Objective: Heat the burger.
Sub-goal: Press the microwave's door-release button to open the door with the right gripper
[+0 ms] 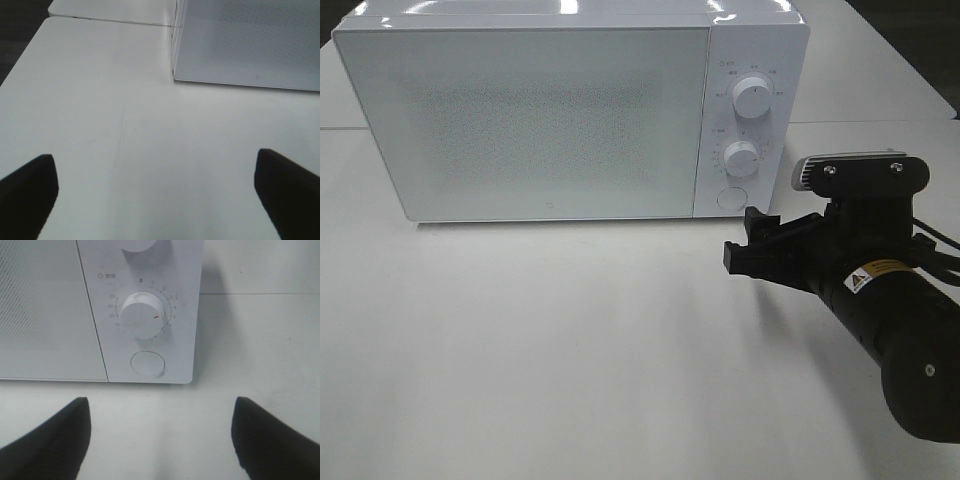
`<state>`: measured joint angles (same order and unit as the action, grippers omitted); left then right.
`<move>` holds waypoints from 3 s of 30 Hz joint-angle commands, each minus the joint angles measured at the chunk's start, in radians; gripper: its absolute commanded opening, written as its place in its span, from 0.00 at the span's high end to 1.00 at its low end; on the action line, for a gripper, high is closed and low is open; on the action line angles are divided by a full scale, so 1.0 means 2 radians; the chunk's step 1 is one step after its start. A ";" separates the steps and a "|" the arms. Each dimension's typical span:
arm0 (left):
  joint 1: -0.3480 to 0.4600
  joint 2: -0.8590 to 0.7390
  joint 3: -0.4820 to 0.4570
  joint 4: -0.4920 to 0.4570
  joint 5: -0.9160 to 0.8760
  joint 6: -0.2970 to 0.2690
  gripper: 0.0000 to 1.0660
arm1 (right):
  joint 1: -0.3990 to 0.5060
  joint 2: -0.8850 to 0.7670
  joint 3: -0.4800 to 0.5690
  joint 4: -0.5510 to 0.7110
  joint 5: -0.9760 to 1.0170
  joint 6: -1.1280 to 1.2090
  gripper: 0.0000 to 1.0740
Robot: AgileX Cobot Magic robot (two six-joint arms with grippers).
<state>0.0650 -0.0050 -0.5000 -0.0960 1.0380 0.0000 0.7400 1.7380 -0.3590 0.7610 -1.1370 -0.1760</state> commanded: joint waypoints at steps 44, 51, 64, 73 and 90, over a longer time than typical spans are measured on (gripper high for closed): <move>0.000 -0.011 0.001 -0.004 -0.003 0.000 0.06 | -0.025 0.012 -0.051 0.048 0.078 0.680 1.00; 0.000 -0.011 0.001 -0.004 -0.003 0.000 0.06 | -0.035 0.076 -0.096 0.022 0.077 0.719 1.00; 0.000 -0.011 0.001 -0.004 -0.003 0.000 0.06 | -0.039 0.134 -0.156 0.021 0.078 0.720 1.00; 0.000 -0.011 0.001 -0.004 -0.003 0.000 0.06 | -0.071 0.166 -0.203 -0.005 0.100 0.729 1.00; 0.000 -0.011 0.001 -0.003 -0.003 0.000 0.06 | -0.100 0.210 -0.258 -0.013 0.102 0.724 1.00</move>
<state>0.0650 -0.0050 -0.5000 -0.0960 1.0380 0.0000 0.5500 2.1470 -0.8580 0.7430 -0.9330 1.2780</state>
